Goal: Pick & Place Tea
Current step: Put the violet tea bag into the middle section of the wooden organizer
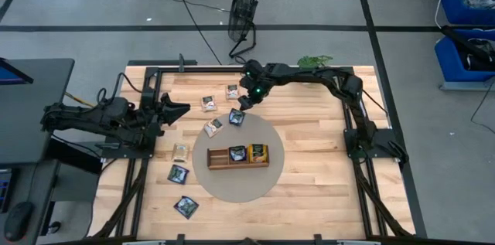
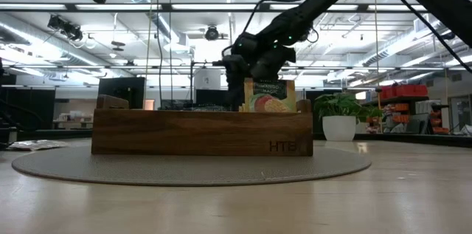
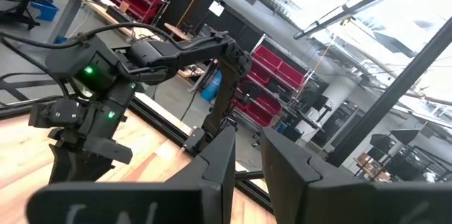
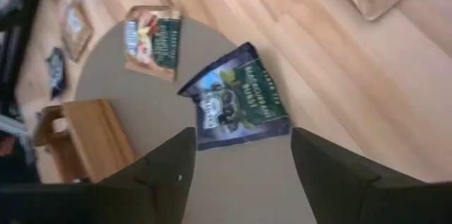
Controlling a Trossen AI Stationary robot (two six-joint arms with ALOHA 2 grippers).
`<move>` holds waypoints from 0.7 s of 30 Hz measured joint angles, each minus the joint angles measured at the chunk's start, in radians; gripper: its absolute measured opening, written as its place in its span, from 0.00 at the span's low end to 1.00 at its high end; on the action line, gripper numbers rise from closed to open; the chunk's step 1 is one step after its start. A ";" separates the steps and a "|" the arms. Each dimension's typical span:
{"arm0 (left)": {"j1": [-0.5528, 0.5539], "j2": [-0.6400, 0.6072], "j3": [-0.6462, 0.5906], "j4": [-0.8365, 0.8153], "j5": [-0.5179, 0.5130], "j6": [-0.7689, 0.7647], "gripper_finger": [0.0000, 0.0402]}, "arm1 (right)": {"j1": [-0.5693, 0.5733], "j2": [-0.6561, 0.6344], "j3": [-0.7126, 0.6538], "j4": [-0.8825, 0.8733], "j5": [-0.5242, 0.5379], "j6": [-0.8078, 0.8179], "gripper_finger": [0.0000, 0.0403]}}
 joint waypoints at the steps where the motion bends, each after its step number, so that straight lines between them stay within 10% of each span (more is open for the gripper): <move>1: 0.000 0.000 0.000 0.000 0.000 0.000 0.18 | 0.001 0.000 0.000 -0.001 0.009 0.000 0.63; 21: 0.000 0.000 0.000 -0.001 0.000 -0.018 0.18 | 0.029 0.000 0.001 0.027 0.112 0.072 0.70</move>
